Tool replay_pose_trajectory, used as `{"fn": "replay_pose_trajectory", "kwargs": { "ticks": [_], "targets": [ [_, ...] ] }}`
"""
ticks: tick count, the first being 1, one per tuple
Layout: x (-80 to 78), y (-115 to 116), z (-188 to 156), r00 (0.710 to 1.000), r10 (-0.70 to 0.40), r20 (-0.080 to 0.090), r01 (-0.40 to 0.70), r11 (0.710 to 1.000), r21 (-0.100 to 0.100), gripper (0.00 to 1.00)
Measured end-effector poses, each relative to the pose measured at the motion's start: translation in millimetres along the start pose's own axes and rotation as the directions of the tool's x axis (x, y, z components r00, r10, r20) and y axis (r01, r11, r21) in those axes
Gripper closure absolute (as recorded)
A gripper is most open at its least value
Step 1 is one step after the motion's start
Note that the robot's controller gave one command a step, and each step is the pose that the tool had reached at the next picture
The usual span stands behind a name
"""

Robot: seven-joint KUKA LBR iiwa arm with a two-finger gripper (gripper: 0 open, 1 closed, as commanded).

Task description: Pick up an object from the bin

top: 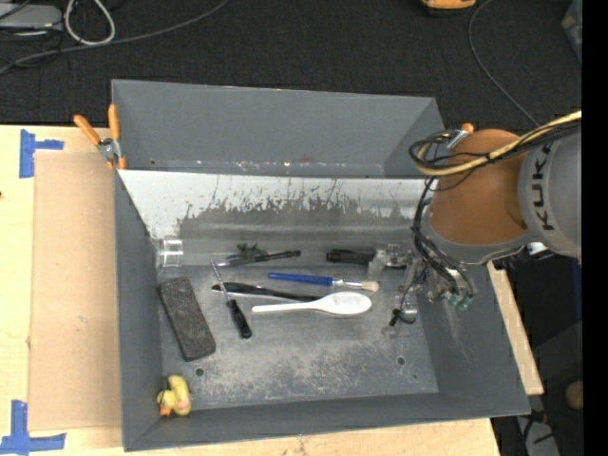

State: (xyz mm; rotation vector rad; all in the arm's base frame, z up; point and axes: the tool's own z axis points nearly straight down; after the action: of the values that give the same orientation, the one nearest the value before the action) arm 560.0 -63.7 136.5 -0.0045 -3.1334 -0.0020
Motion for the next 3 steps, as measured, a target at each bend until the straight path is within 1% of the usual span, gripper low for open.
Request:
{"fn": "replay_pose_trajectory", "kwargs": {
  "ticks": [1,2,3],
  "targets": [
    [-1.7,0.2,-2.9,1.0,-0.002,0.006,0.002,1.0,0.001,0.0],
    [-16.4,29.1,48.3,0.981,-0.193,0.009,0.193,0.981,0.003,0.0],
    [-19.3,35.7,35.8,0.969,-0.249,0.005,0.249,0.969,0.001,0.0]
  ]
}}
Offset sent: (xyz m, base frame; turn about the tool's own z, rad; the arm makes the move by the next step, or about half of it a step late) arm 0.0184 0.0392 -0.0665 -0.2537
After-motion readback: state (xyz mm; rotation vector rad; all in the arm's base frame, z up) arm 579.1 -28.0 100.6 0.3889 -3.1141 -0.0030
